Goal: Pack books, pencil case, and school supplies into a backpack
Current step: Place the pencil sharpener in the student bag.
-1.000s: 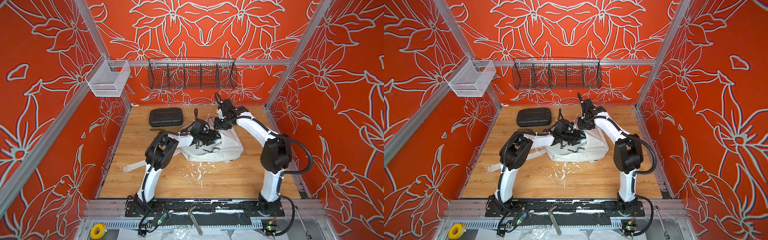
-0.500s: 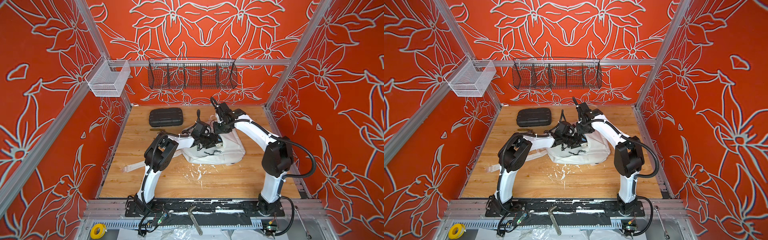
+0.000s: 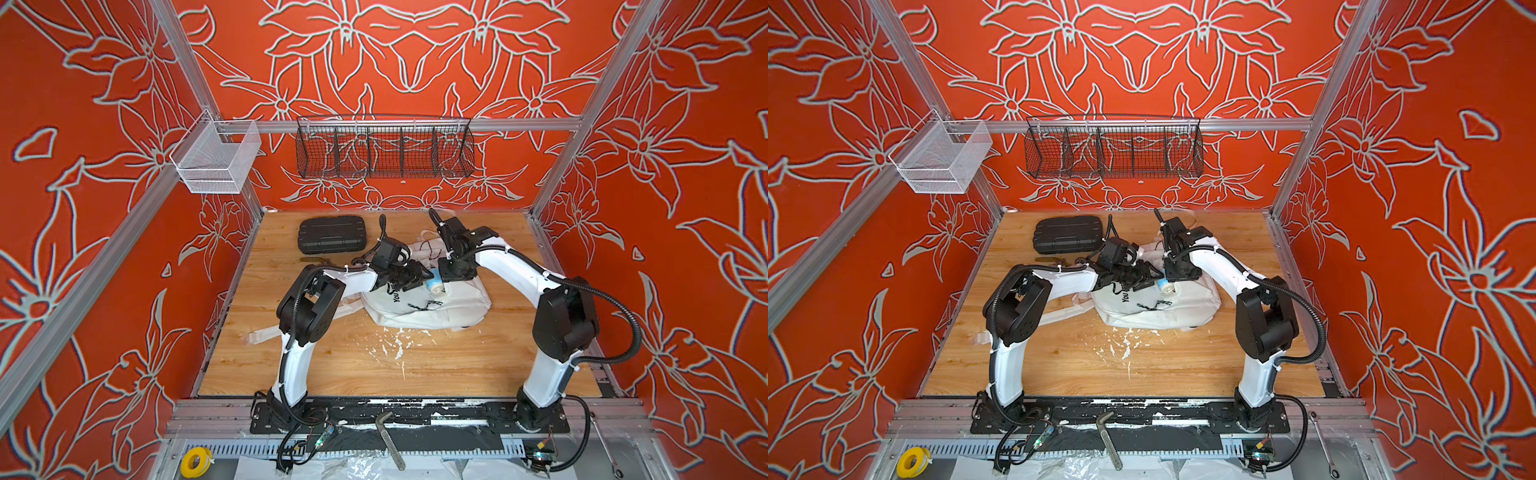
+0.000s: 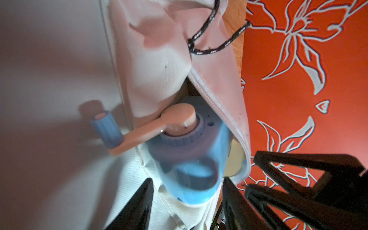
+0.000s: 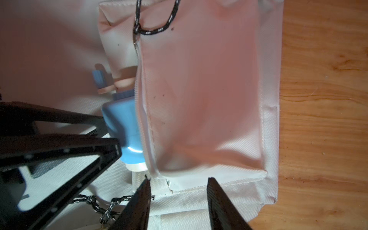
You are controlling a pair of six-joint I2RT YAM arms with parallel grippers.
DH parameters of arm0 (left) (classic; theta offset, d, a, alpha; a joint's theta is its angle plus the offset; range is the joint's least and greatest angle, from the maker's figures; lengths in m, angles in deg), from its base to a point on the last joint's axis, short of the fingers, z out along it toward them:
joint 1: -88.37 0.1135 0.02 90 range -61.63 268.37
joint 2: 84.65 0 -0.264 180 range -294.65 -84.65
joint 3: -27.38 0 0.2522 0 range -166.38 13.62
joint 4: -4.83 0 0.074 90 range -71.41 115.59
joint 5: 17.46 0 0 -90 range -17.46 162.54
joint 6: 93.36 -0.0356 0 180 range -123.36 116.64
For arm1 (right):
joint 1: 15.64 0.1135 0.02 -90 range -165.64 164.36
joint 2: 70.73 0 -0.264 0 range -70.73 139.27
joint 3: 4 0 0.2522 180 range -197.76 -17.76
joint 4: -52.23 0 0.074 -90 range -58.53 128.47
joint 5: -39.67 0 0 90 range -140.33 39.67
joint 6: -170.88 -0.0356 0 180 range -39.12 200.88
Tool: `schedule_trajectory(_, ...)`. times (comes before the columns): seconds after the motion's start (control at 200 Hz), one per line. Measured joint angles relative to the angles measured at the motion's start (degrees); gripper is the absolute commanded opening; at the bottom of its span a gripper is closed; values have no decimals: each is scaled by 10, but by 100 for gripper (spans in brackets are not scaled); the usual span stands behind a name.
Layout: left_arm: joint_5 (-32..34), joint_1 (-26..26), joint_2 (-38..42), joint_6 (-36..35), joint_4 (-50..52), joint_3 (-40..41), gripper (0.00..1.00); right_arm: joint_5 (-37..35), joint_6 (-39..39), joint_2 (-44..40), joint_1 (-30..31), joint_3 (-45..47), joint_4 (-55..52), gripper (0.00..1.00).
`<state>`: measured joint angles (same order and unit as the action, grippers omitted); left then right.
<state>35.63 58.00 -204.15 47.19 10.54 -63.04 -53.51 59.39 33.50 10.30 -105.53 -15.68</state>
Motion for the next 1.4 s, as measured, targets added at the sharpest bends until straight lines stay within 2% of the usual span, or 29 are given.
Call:
schedule_trajectory(0.15, -20, 0, -19, 7, -4, -17, 38, -7, -5, 16, 4, 5, 14, 48)
schedule_trajectory(0.23, -24, 0, -19, 7, -4, -19, 35, -10, -8, 32, 5, -1, 16, 42)
schedule_trajectory(0.285, -24, 0, -19, 9, -4, -19, 30, -14, -8, 47, 5, -9, 14, 33)
schedule_trajectory(0.395, -33, 0, -22, 9, -5, -19, 29, -24, -15, 56, 6, -15, 13, 12)
schedule_trajectory(0.48, -35, 0, -22, 10, -6, -19, 28, -31, -10, 56, 7, -15, 11, 0)
schedule_trajectory(0.771, -52, 0, -35, 23, -19, -26, 27, -17, 18, 46, 7, -31, 17, 0)
schedule_trajectory(1.081, -49, -9, -52, 89, -72, -24, 27, 125, -1, 5, -6, 18, 156, 0)
schedule_trajectory(1.156, -44, -7, -56, 98, -73, -24, 27, 139, -12, 5, -8, 35, 184, 0)
schedule_trajectory(1.301, -36, -7, -56, 89, -64, -28, 26, 162, -32, -2, -19, 69, 227, 0)
schedule_trajectory(1.396, -31, -8, -56, 57, -18, -48, 26, 177, -47, -12, -29, 97, 257, 0)
